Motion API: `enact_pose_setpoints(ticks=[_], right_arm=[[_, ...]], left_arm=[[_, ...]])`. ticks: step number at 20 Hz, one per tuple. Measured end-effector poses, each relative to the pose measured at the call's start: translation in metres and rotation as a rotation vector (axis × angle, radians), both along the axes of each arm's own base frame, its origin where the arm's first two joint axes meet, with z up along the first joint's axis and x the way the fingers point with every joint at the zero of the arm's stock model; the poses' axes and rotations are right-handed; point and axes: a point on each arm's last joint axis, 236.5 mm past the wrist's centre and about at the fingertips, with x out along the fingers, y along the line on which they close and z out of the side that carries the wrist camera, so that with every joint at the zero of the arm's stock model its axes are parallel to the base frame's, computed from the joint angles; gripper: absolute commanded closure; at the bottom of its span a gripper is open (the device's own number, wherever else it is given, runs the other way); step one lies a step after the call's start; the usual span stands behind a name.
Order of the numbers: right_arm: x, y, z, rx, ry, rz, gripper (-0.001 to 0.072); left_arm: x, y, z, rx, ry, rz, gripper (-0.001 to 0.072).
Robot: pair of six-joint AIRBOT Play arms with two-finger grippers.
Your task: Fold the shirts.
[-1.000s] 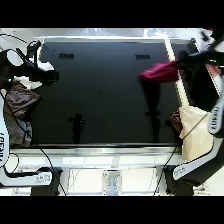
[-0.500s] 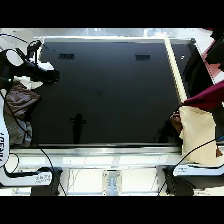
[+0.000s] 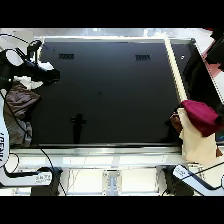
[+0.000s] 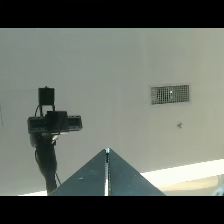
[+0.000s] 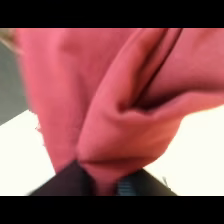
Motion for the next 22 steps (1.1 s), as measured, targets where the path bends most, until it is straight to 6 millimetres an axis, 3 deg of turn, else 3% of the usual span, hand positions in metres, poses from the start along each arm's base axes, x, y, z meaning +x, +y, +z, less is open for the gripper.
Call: enact_pose_setpoints(ticks=[1,3,5,7,9,10,12,14,18,22], right_arm=[[-0.015,0.004,-0.010,0.001,0.046,0.002,0.0080],[-0.037,0.005,-0.020,-0.012,0.113,-0.004,0.0080],[-0.041,-0.001,-0.013,-0.060,0.109,-0.029,0.0082],[-0.025,-0.011,0.013,-0.123,0.014,-0.058,0.0082],[0.025,-0.005,0.047,-0.122,-0.230,-0.043,0.0085],[0.061,0.011,0.068,-0.083,-0.396,0.008,0.0087],[0.124,0.064,0.114,0.026,-0.696,0.190,0.0087],[0.156,0.114,0.139,0.090,-0.836,0.361,0.0086],[0.176,0.191,0.134,0.147,-0.850,0.631,0.0086],[0.180,0.224,0.122,0.146,-0.823,0.756,0.0085]], left_arm=[[0.000,0.000,0.000,0.000,0.000,0.000,0.0689],[0.000,0.000,0.000,0.000,0.000,0.000,0.0689],[0.000,0.000,0.000,0.000,0.000,0.000,0.0689],[0.001,0.000,0.000,-0.002,-0.003,0.000,0.0689],[0.004,-0.005,0.004,-0.027,-0.017,0.002,0.0689],[0.007,-0.011,0.007,-0.056,-0.031,0.003,0.0689],[0.013,-0.029,0.016,-0.137,-0.061,-0.001,0.0688],[0.017,-0.050,0.023,-0.212,-0.081,-0.013,0.0689],[0.017,-0.089,0.026,-0.294,-0.079,-0.059,0.0689],[0.011,-0.117,0.026,-0.322,-0.067,-0.109,0.0689]])
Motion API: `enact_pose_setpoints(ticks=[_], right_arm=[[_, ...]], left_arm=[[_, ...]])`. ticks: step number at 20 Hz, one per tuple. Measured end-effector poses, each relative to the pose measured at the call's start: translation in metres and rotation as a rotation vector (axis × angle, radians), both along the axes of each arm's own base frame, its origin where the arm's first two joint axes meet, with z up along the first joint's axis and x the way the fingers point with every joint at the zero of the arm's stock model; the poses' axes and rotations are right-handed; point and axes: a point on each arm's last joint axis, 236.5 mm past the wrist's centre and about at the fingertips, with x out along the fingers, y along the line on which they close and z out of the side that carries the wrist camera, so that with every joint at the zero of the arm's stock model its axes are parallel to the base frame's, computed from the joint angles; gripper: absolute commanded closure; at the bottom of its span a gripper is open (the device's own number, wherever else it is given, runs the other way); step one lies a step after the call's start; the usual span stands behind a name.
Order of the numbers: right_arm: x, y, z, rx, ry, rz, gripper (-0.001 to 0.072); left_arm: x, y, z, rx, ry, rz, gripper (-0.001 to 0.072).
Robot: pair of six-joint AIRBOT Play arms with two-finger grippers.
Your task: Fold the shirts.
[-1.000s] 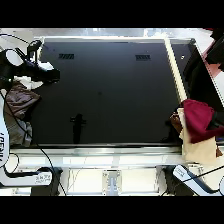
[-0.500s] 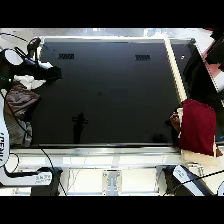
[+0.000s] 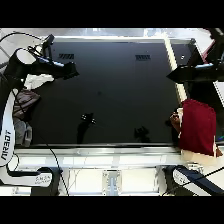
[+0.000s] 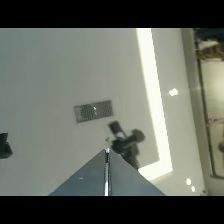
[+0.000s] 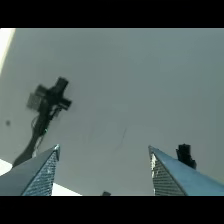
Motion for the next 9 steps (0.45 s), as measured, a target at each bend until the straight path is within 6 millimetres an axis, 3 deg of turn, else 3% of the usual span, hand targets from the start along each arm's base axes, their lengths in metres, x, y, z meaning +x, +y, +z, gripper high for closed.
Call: enact_pose_setpoints(ticks=[9], right_arm=[[0.003,0.011,-0.003,-0.027,-0.011,0.037,0.0085]], left_arm=[[-0.005,-0.017,0.001,-0.012,0.003,-0.033,0.0689]])
